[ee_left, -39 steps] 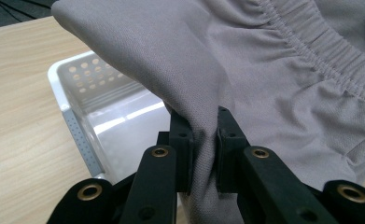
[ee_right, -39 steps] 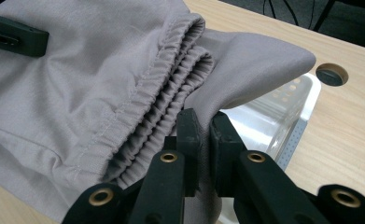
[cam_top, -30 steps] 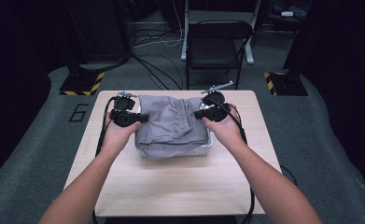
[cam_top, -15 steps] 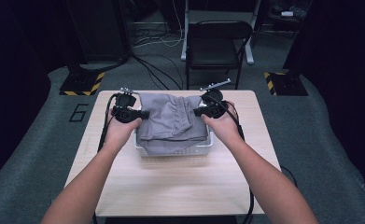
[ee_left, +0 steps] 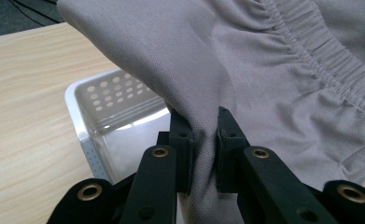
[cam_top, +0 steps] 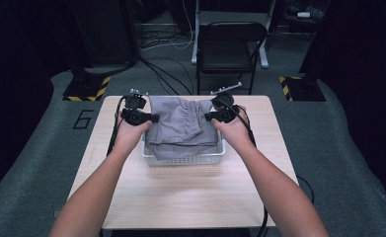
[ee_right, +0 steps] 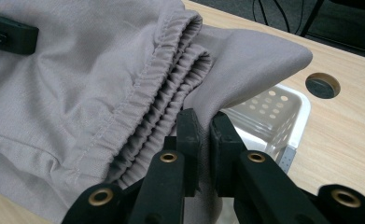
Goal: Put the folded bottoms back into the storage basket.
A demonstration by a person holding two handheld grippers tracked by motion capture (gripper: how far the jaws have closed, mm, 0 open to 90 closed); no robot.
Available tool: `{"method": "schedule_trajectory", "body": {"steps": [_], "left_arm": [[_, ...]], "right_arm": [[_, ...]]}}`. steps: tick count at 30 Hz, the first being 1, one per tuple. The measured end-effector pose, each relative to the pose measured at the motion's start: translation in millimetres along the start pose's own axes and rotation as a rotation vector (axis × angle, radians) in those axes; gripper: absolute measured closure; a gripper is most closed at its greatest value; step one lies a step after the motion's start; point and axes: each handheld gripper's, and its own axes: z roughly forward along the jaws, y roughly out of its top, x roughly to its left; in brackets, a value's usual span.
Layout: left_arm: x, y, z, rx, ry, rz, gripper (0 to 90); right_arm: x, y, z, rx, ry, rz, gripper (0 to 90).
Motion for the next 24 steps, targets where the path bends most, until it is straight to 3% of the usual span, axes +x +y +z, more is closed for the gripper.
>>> {"method": "schedule_trajectory", "body": {"steps": [24], "left_arm": [[11.4, 1.0, 27.5, 0.023, 0.012, -0.035, 80.7]], "right_arm": [[-8.6, 0.6, 21.9, 0.011, -0.033, -0.003, 84.3]]}}
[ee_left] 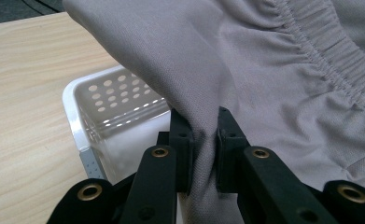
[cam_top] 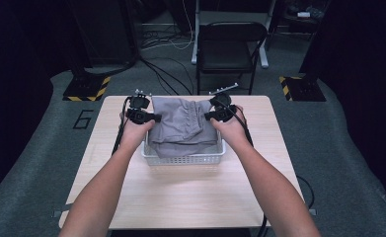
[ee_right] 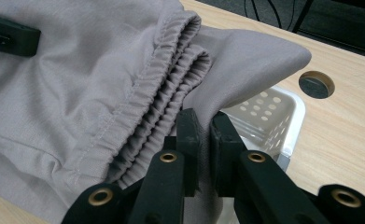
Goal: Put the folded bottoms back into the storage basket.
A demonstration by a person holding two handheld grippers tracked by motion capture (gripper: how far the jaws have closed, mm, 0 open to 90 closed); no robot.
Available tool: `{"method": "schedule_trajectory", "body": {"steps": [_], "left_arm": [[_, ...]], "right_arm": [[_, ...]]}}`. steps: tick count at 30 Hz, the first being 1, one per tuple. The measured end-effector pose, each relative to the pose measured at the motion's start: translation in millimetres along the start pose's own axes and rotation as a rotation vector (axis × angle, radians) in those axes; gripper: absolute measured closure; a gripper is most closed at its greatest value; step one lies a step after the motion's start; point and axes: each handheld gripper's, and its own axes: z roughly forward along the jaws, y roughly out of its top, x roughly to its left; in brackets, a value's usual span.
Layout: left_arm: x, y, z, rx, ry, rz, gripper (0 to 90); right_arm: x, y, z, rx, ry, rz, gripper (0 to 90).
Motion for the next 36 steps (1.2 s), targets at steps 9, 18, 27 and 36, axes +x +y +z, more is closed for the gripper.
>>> {"method": "schedule_trajectory", "body": {"steps": [9, 18, 27, 36], "left_arm": [[2.4, 0.9, 2.9, -0.010, 0.006, -0.008, 80.6], [3.4, 0.7, 6.5, -0.004, 0.012, -0.012, 80.6], [3.9, -1.2, 13.6, 0.002, 0.018, -0.012, 80.7], [5.9, -4.6, 21.9, 0.018, 0.029, -0.014, 80.7]], "right_arm": [[-1.9, 2.5, 5.1, 0.000, -0.008, 0.010, 84.2], [-2.6, 3.2, 8.9, 0.006, -0.009, 0.012, 84.2], [-2.6, 2.0, 13.5, 0.013, -0.021, 0.025, 84.2], [-2.8, -3.2, 22.4, 0.019, -0.024, 0.025, 84.1]]}}
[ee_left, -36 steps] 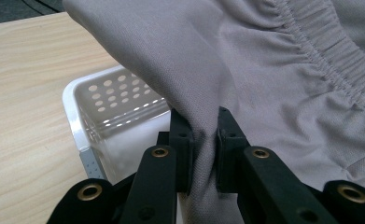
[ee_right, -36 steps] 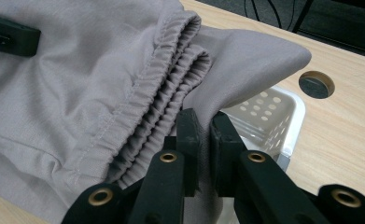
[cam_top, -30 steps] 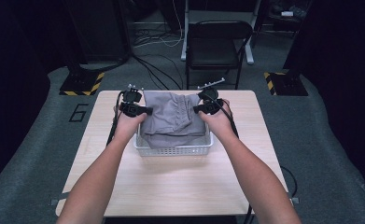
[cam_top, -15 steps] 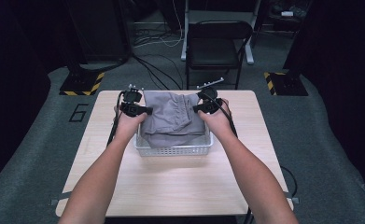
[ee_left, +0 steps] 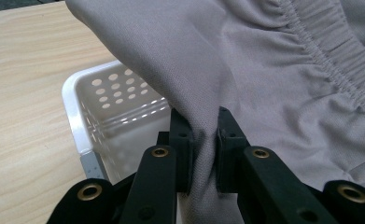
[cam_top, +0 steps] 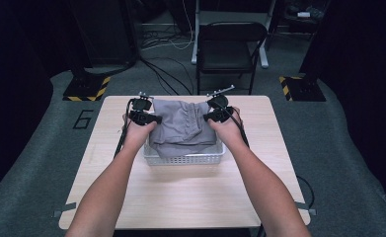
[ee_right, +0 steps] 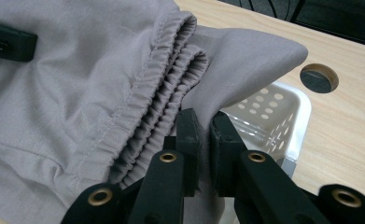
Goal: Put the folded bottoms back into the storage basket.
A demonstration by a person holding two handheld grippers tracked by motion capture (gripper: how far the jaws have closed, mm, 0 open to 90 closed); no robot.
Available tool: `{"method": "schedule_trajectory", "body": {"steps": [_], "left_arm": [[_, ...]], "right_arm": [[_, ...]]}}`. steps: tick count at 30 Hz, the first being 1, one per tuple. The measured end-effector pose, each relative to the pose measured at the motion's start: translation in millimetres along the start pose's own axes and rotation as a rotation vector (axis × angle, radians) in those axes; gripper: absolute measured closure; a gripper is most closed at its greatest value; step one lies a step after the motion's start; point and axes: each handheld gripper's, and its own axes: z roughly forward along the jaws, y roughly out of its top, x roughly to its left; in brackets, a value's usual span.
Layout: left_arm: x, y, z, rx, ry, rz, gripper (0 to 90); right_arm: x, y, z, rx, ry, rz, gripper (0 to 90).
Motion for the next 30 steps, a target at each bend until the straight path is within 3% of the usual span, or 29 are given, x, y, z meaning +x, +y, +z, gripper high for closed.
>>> {"method": "schedule_trajectory", "body": {"steps": [12, 20, 25, 29, 30], "left_arm": [[0.8, -7.3, 11.2, 0.021, 0.005, -0.019, 80.7], [4.1, -16.5, 21.6, 0.038, 0.015, -0.060, 80.6], [5.6, -20.0, 26.1, 0.040, 0.021, -0.047, 80.6], [6.0, -23.4, 30.0, 0.045, 0.016, -0.076, 80.5], [6.7, -24.0, 31.0, 0.052, 0.016, -0.066, 80.5]], "right_arm": [[-2.1, -7.4, 10.0, 0.022, 0.000, 0.019, 84.1], [1.6, -15.3, 21.6, 0.035, -0.006, 0.017, 84.1], [3.1, -21.5, 28.3, 0.048, -0.010, 0.008, 84.0], [1.7, -24.9, 31.4, 0.052, -0.012, 0.015, 84.0], [1.4, -25.6, 32.2, 0.055, -0.013, 0.015, 84.0]]}}
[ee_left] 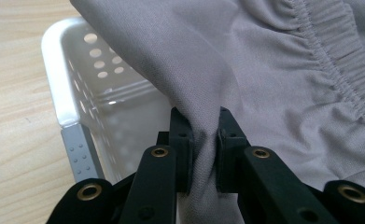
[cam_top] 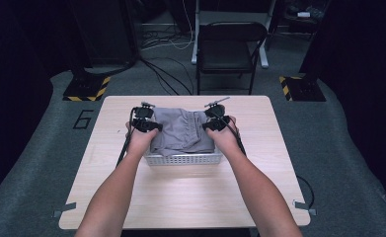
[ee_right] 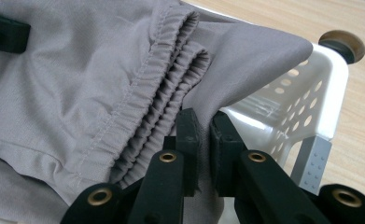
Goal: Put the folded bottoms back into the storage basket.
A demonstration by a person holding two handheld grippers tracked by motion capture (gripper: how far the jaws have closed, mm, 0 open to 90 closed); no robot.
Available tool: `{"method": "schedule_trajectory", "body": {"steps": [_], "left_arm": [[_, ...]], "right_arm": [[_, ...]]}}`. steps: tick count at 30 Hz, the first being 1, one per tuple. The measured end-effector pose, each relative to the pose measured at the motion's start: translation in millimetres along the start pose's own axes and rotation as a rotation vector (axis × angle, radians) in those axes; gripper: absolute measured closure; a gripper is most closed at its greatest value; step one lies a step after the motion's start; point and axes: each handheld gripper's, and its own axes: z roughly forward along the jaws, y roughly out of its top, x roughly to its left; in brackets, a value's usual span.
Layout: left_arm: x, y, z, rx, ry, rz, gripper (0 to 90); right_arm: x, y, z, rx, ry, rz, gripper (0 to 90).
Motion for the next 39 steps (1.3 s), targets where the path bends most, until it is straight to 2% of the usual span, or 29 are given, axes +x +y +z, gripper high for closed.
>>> {"method": "schedule_trajectory", "body": {"steps": [4, 6, 8, 9, 10, 14, 15, 16, 18, 19, 22, 23, 24, 27, 31, 34, 35, 36, 37, 38, 39], "left_arm": [[-3.0, -2.7, 5.5, 0.011, -0.002, 0.007, 80.4], [-4.6, -4.8, 8.5, 0.012, -0.001, -0.002, 80.5], [-3.5, -5.9, 10.1, 0.025, -0.002, 0.013, 80.4], [-4.4, -6.7, 11.1, 0.020, -0.004, -0.002, 80.4], [-3.3, -6.9, 11.3, 0.029, -0.005, 0.013, 80.5], [-4.7, -8.8, 13.6, 0.030, -0.008, -0.003, 80.4], [-3.8, -8.9, 14.5, 0.029, -0.003, 0.011, 80.4], [-4.5, -9.4, 15.0, 0.029, -0.004, -0.002, 80.4], [-3.6, -9.9, 15.6, 0.034, -0.005, 0.002, 80.4], [-4.1, -10.7, 16.0, 0.038, -0.008, -0.009, 80.4], [-1.7, -12.6, 17.8, 0.035, -0.003, 0.003, 80.4], [-2.7, -13.7, 18.2, 0.038, -0.007, -0.019, 80.3], [-0.5, -13.9, 18.4, 0.040, -0.004, 0.003, 80.2], [0.2, -16.0, 19.3, 0.041, 0.001, -0.007, 79.4], [1.8, -17.4, 19.9, 0.046, 0.013, -0.005, 72.4], [3.7, -18.4, 18.5, 0.043, 0.016, -0.006, 67.7], [2.9, -18.4, 17.9, 0.040, 0.008, -0.027, 63.6], [2.6, -17.9, 17.0, 0.033, 0.011, -0.023, 59.9], [0.8, -17.3, 15.9, 0.024, 0.032, 0.002, 55.5], [-2.7, -17.1, 14.9, 0.018, 0.044, 0.006, 51.7], [-3.2, -16.2, 13.5, 0.018, 0.048, 0.032, 50.5]], "right_arm": [[1.1, -2.1, 1.3, 0.013, 0.001, -0.004, 84.0], [0.7, -3.4, 1.9, 0.011, 0.001, -0.006, 84.0], [0.6, -4.8, 2.9, 0.018, 0.000, -0.005, 83.9], [0.3, -6.4, 3.9, 0.019, 0.003, -0.001, 84.0], [0.1, -7.3, 4.5, 0.020, 0.003, 0.001, 84.0], [-1.7, -11.8, 8.0, 0.029, 0.001, 0.012, 83.9], [-2.7, -12.6, 9.0, 0.025, 0.003, 0.008, 83.9], [-2.8, -13.3, 9.4, 0.031, 0.001, 0.015, 83.9], [-3.0, -13.6, 10.0, 0.034, -0.001, 0.011, 83.8], [-2.6, -13.7, 10.2, 0.035, -0.001, 0.011, 83.8], [-0.9, -13.8, 11.4, 0.035, 0.006, 0.014, 83.7], [-0.4, -14.1, 12.2, 0.037, -0.002, 0.011, 83.7], [0.0, -14.6, 13.3, 0.037, 0.001, 0.008, 83.6], [1.3, -16.5, 16.3, 0.040, 0.000, 0.011, 82.6], [2.2, -19.0, 18.6, 0.040, -0.005, 0.012, 79.8], [0.2, -21.0, 20.4, 0.050, -0.009, 0.019, 71.2], [-0.8, -21.9, 21.2, 0.051, -0.021, 0.016, 71.9], [-0.9, -22.3, 21.0, 0.054, -0.022, 0.022, 72.0], [-1.8, -22.8, 21.3, 0.052, -0.019, 0.022, 72.0], [-2.3, -23.1, 21.1, 0.054, -0.020, 0.023, 71.7], [-2.5, -23.4, 20.9, 0.052, -0.019, 0.023, 71.2]]}}
